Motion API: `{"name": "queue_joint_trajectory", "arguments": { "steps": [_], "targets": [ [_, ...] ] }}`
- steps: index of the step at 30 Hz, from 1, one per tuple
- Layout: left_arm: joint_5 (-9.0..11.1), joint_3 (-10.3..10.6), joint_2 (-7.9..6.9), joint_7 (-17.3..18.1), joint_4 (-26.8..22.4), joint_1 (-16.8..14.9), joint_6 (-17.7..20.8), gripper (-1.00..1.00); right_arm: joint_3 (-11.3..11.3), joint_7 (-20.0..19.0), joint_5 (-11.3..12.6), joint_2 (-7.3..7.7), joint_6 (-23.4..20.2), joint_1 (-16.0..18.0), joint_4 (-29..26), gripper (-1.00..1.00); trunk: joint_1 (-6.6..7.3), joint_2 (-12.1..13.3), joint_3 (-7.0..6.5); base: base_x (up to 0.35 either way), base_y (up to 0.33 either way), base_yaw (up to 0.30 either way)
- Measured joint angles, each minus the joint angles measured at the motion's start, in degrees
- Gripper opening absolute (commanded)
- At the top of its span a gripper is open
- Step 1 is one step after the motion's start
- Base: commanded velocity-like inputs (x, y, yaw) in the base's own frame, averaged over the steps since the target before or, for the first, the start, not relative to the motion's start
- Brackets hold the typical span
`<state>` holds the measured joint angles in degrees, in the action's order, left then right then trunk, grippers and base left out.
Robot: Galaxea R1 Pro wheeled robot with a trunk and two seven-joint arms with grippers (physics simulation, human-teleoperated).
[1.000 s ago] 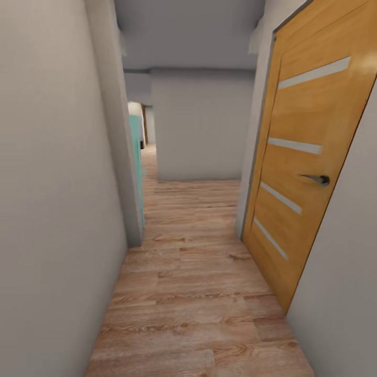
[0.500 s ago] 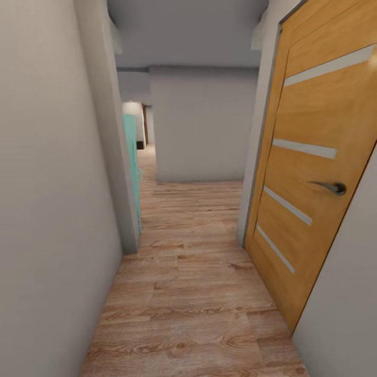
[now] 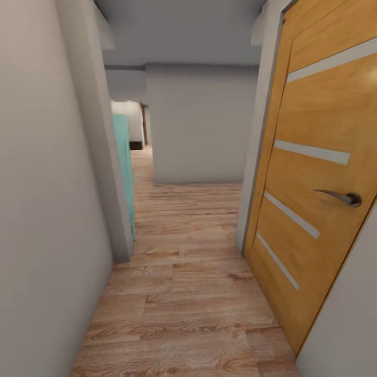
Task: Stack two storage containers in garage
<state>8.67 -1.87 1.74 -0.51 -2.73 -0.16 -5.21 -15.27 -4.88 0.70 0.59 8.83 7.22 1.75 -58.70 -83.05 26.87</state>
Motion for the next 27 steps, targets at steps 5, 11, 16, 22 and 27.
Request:
{"name": "queue_joint_trajectory", "arguments": {
  "steps": [5,11,16,22,27],
  "targets": [
    [0.0,0.0,0.00,0.0,0.0,0.0,0.0,1.00,0.0,0.1,0.0,-0.26,0.0,0.0,0.0,1.00,0.00,0.0,0.00,0.321,-0.139,0.000],
    [0.0,0.0,0.00,0.0,0.0,0.0,1.4,1.00,0.0,0.1,0.0,-0.35,0.0,0.0,0.0,1.00,0.00,0.0,0.00,0.324,-0.033,0.187],
    [0.7,0.0,-0.07,0.0,-0.1,0.0,2.1,1.00,0.0,0.1,0.0,-0.36,0.0,0.0,0.0,1.00,0.00,0.0,0.00,0.326,-0.004,0.265],
    [3.0,0.1,-0.10,0.0,-0.1,0.0,2.3,1.00,0.0,0.1,0.0,-0.30,0.2,0.0,-0.1,1.00,0.00,0.0,0.00,0.326,-0.001,0.080],
    [3.4,0.2,-0.09,0.0,-0.1,0.0,2.3,1.00,0.1,0.1,-0.2,-0.12,0.3,0.0,-0.1,1.00,0.00,0.0,0.00,0.326,0.000,0.009]
  ]
}}
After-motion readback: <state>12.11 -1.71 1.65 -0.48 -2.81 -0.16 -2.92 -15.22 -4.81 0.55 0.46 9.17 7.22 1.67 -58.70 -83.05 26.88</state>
